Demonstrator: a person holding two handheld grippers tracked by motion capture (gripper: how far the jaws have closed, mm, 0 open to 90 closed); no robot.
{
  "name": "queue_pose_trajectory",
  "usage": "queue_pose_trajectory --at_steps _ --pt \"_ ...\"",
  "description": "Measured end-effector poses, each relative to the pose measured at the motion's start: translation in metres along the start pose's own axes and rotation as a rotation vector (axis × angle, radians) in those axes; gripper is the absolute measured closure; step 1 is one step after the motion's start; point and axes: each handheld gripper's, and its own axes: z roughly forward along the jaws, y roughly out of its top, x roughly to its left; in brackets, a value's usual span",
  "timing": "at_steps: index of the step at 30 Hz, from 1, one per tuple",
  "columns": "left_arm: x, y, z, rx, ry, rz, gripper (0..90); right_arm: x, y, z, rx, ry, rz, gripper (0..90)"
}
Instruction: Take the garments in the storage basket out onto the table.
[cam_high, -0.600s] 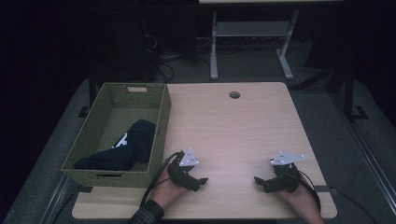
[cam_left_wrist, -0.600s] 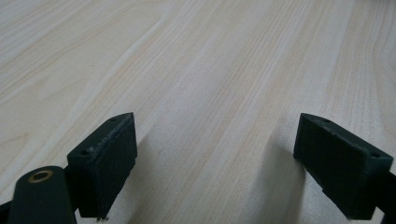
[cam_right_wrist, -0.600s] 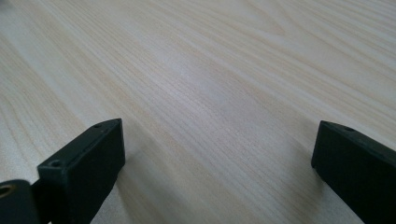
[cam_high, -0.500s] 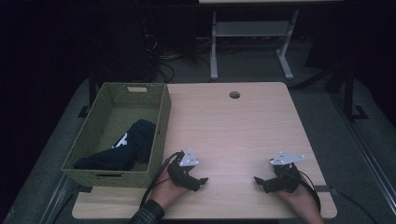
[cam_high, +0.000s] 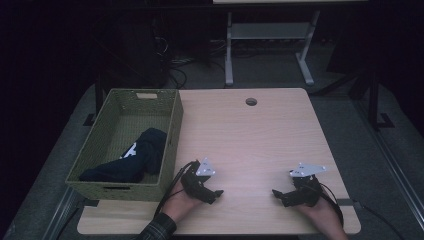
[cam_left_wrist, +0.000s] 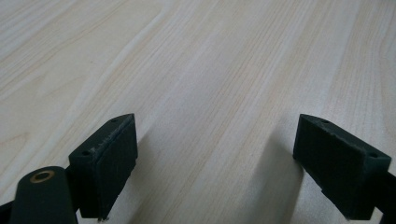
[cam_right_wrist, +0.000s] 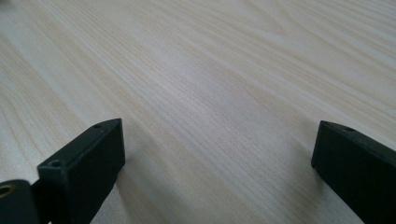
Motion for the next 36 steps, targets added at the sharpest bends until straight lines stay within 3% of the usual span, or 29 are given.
queue_pose_trajectory --at_steps 13,36 --pt "0.001 0.004 -0.013 -0.033 -0.002 -0.040 13.4 0.000 0.000 0.000 -0.001 0.000 0.001 2.2" --pt "-0.003 0.013 -0.025 -0.007 0.021 -0.012 13.6 0.000 0.000 0.000 0.000 0.000 0.000 2.2"
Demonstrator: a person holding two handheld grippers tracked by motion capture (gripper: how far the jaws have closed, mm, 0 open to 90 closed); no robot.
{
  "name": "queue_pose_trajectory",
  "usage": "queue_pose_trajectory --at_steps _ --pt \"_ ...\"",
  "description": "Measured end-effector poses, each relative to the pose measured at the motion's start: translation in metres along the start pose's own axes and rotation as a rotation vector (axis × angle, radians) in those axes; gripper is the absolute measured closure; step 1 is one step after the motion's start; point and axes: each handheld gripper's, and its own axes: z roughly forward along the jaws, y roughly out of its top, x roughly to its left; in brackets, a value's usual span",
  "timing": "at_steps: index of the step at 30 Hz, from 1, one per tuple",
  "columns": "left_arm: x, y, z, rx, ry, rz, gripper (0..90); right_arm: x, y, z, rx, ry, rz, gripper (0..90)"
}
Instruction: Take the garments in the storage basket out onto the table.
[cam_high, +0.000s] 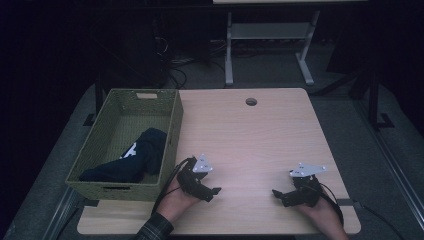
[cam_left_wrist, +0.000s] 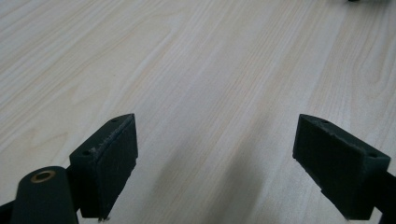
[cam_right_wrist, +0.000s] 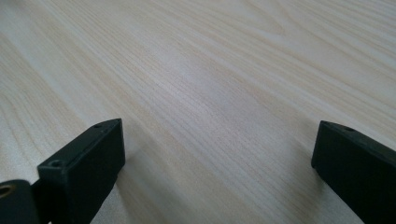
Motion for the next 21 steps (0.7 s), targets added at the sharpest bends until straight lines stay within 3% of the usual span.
queue_pose_trajectory --at_steps 21 --pt "0.000 0.009 -0.011 0.027 0.000 0.000 13.6 0.000 0.000 0.000 -0.001 -0.001 0.000 2.2"
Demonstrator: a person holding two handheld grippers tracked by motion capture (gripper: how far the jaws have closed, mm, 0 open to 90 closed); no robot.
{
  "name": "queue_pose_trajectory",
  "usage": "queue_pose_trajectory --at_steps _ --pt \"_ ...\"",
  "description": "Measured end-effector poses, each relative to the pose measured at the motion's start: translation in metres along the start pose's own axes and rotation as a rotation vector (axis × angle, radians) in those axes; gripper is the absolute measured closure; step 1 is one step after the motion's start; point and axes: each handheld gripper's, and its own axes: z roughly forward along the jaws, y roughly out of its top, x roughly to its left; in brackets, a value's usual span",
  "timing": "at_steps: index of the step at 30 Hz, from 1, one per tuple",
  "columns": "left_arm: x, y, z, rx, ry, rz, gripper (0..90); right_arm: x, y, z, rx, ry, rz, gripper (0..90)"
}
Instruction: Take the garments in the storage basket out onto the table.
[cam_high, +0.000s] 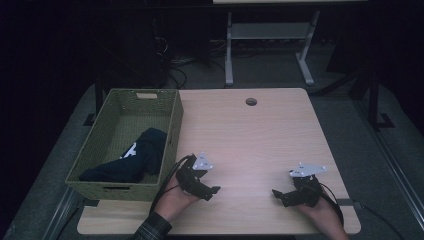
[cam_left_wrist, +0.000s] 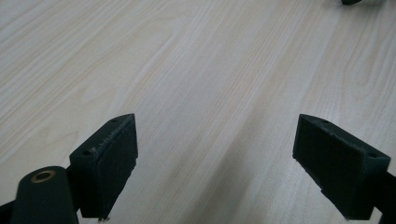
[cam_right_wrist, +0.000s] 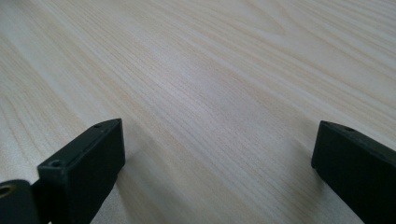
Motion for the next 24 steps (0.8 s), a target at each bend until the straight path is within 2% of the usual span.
queue_pose_trajectory --at_steps 5,24 --pt "0.000 0.002 -0.004 -0.003 -0.004 -0.016 13.6 0.000 0.000 0.000 0.000 0.000 0.000 2.2" --pt "0.002 0.013 -0.021 -0.015 -0.007 -0.027 13.6 0.000 0.000 0.000 0.000 0.000 0.000 2.2"
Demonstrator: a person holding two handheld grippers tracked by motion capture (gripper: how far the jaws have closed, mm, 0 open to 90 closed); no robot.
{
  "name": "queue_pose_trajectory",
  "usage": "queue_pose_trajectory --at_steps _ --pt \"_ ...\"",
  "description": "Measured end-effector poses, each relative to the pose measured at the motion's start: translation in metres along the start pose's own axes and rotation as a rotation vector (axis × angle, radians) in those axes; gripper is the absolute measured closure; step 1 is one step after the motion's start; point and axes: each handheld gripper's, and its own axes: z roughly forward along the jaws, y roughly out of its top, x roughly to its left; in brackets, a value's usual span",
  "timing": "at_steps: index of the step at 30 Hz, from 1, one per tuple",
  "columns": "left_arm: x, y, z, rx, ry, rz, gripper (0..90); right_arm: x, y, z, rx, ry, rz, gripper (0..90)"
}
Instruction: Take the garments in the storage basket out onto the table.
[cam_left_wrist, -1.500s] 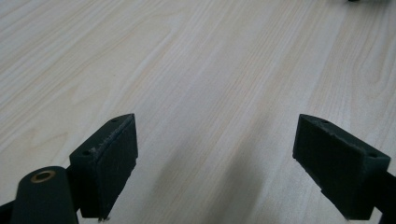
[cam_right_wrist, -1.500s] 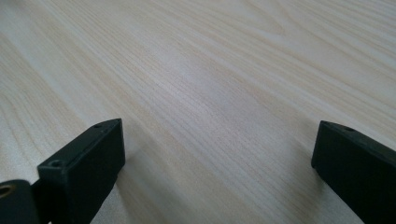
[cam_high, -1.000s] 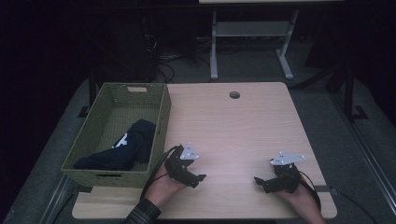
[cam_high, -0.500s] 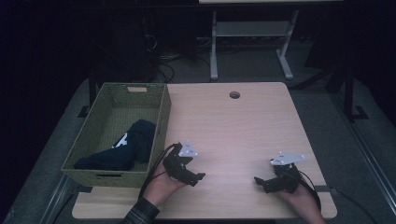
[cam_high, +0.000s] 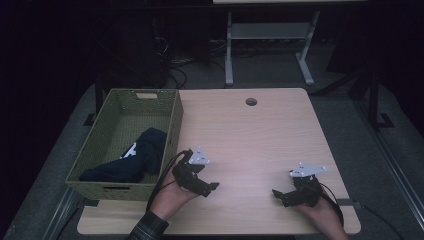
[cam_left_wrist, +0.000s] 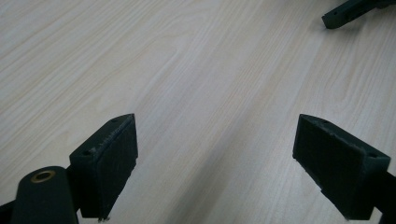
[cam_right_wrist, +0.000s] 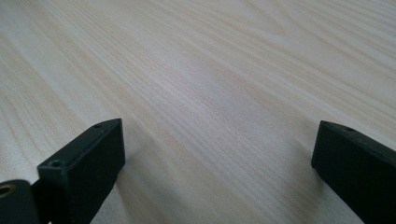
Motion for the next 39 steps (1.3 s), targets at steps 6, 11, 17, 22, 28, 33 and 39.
queue_pose_trajectory --at_steps 6,11,17,22,28,33,39 --pt "0.001 0.006 -0.003 0.000 -0.004 0.011 13.6 0.000 0.000 0.000 0.000 0.000 -0.001 2.2" --pt "0.002 0.010 -0.004 0.005 -0.017 0.009 13.6 0.000 0.000 0.000 0.000 0.000 0.000 2.2" --pt "0.002 0.013 -0.006 0.016 -0.038 0.017 13.6 0.000 0.000 0.000 0.000 0.000 0.000 2.2" --pt "0.003 0.016 -0.008 0.019 -0.036 0.024 13.6 0.000 0.000 0.000 0.000 0.000 0.000 2.2" --pt "0.006 0.022 -0.012 0.023 -0.041 0.032 13.6 0.000 0.000 0.000 -0.001 0.000 0.000 2.2" --pt "0.009 0.024 -0.016 0.021 -0.047 0.026 13.6 0.000 0.000 0.000 -0.001 0.000 0.000 2.2" --pt "0.013 0.028 -0.022 0.019 -0.047 0.027 13.6 0.000 0.000 0.000 -0.001 0.000 -0.001 2.2"
